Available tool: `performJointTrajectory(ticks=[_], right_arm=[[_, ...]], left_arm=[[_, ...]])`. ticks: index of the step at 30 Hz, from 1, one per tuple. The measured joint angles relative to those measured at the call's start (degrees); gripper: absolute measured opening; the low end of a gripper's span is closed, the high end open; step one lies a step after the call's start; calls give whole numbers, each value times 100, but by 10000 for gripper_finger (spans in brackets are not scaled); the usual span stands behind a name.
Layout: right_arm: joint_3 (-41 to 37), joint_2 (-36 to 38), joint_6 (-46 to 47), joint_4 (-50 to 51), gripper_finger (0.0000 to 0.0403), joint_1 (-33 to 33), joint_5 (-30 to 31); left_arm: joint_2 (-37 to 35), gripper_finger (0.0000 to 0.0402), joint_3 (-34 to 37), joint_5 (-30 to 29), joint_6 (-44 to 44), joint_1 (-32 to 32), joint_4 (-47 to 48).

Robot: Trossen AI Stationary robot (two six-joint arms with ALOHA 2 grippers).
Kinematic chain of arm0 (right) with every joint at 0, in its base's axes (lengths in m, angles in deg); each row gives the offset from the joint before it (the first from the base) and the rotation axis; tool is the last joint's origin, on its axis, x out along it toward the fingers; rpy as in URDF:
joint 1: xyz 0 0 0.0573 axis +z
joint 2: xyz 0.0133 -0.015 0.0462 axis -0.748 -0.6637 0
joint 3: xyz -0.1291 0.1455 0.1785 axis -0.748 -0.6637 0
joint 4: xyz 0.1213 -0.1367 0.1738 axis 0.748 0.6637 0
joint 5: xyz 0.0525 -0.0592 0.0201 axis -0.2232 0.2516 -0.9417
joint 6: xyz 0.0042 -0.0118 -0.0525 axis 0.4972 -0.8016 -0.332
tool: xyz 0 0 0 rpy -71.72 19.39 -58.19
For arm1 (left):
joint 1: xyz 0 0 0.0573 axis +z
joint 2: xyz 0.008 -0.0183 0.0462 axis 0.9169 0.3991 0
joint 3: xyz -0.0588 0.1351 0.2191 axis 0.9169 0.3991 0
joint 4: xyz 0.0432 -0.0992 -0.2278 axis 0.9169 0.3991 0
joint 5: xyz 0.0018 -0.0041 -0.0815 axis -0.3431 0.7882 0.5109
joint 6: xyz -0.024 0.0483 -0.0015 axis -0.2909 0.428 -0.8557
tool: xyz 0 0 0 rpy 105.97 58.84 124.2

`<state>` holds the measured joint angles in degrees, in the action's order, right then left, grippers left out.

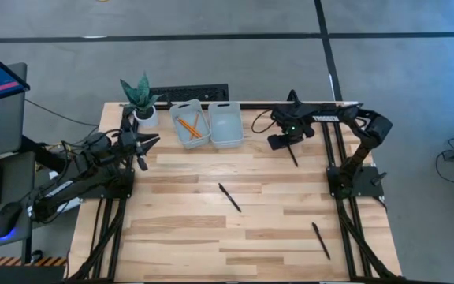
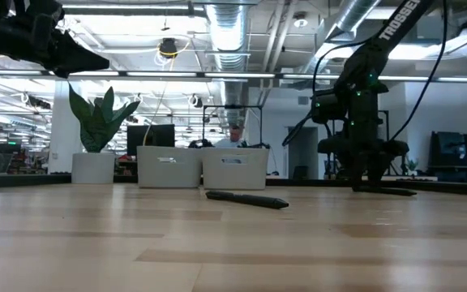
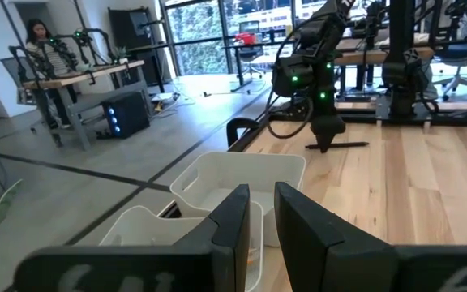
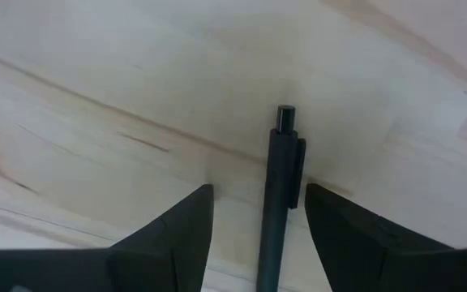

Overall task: Sort pens & pencils
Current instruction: Put the top black ballpen into the right bin

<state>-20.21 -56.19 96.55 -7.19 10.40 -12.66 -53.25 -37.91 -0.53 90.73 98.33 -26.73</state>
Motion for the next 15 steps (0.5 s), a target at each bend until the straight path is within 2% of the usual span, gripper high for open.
performJointTrajectory(ticks=[15], right_arm=[[0,-9,-17,-18,216,277,247]], left_arm=[[0,52,0,-11,0,2,17]])
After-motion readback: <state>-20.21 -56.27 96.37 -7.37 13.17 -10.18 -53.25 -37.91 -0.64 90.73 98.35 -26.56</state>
